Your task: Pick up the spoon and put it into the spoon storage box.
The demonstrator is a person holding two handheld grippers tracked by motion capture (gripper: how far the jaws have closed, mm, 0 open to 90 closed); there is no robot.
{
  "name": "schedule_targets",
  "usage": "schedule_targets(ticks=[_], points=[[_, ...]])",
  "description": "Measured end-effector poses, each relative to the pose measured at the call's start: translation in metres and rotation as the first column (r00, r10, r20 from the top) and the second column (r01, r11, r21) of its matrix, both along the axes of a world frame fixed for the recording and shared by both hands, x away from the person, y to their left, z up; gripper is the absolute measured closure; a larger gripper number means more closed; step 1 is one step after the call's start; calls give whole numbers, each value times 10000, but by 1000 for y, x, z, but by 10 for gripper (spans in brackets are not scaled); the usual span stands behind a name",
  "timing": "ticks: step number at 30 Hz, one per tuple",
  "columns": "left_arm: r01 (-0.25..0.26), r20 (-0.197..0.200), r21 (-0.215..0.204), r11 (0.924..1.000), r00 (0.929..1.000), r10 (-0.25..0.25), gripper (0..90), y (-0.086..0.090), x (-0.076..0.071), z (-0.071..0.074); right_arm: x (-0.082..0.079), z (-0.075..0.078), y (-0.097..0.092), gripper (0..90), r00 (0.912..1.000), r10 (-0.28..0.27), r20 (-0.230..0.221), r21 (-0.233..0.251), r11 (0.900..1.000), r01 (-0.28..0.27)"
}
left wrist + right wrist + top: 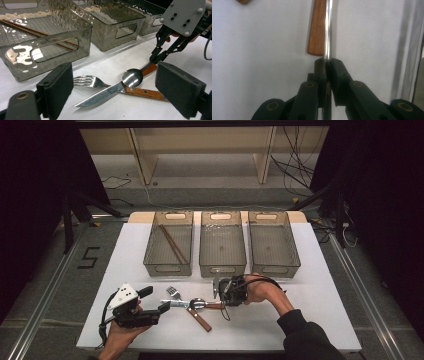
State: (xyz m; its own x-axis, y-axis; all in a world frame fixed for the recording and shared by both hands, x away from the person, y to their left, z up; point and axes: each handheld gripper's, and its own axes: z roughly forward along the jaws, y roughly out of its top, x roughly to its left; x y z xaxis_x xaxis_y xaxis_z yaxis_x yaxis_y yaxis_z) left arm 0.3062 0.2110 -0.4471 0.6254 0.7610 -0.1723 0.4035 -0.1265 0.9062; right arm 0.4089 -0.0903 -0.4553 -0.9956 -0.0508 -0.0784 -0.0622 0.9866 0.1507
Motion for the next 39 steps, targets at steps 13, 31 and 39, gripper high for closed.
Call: schedule_targets(ticks=[13, 31, 39], points=[[9, 1, 0, 10000, 10000, -9, 146, 0, 0, 0, 1, 11, -4, 843, 9992, -375, -121, 773, 9963, 384], [-3, 3, -8, 10000, 10000, 3, 146, 0, 0, 0, 14, 45, -15, 844, 9680, -2361, -850, 3487, 9031, 2509], [-3, 21, -2, 10000, 10000, 3, 146, 1, 0, 0, 30, 67, -20, 844, 9301, -3522, -1044, 4546, 8149, 3596]])
